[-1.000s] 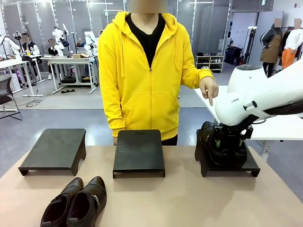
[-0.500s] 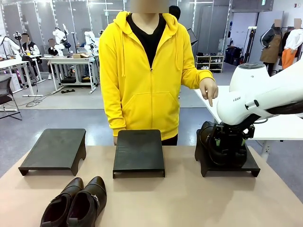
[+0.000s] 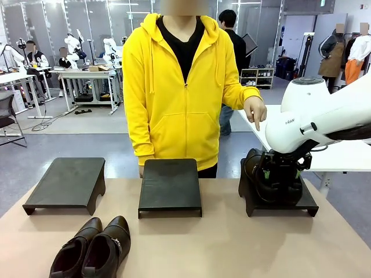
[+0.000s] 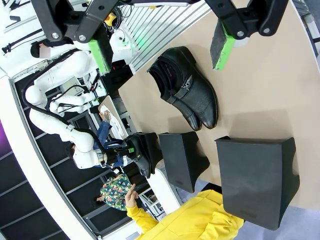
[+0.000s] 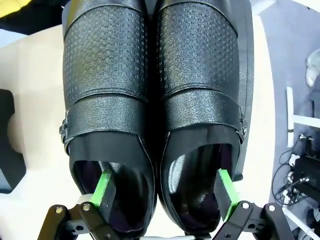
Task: Place the shoes on the stand as instructed by the person.
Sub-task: Pick up another pair of Shoes and place it on the Shoes Stand indicated by the person.
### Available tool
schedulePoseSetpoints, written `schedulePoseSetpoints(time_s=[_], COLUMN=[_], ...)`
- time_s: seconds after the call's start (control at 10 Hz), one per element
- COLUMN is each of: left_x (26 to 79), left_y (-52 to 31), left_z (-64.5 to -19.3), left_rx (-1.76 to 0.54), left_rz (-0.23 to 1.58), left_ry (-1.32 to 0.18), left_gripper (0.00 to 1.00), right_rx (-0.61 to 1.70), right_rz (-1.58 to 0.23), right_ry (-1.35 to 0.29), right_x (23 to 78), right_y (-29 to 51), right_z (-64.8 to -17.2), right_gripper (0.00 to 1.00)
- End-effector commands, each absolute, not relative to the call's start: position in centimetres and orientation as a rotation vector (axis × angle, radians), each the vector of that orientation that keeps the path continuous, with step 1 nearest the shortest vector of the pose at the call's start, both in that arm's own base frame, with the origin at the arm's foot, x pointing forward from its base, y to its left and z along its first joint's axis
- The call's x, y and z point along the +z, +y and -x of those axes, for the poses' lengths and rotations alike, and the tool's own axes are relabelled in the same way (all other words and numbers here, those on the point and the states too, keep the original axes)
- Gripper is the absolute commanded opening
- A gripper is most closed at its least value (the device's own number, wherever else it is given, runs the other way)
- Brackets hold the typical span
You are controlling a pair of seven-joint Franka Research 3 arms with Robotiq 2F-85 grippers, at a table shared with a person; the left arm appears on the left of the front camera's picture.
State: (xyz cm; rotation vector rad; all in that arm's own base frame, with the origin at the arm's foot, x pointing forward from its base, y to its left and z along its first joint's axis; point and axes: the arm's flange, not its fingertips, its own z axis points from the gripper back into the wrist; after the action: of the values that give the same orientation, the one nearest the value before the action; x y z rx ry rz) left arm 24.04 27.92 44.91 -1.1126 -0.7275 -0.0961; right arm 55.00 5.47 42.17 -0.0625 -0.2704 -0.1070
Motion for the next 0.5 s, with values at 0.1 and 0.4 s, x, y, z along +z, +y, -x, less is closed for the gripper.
schedulePoseSetpoints(time_s=[0.1, 0.4], left_x=[44.93, 44.93], left_y=[28.01, 28.01], left_z=[-24.01, -24.01], left_rx=[-0.097, -0.097], left_rz=[1.116, 1.116], left_ry=[-0.732, -0.732], left_gripper=[1.00, 1.00], right_rx=[-0.102, -0.102], right_rz=[0.065, 0.065], right_ry=[-0.273, -0.273], right_x=[42.18, 42.18], right_y=[5.50, 5.50], right_z=[-55.01, -55.01], right_gripper=[1.00, 1.00])
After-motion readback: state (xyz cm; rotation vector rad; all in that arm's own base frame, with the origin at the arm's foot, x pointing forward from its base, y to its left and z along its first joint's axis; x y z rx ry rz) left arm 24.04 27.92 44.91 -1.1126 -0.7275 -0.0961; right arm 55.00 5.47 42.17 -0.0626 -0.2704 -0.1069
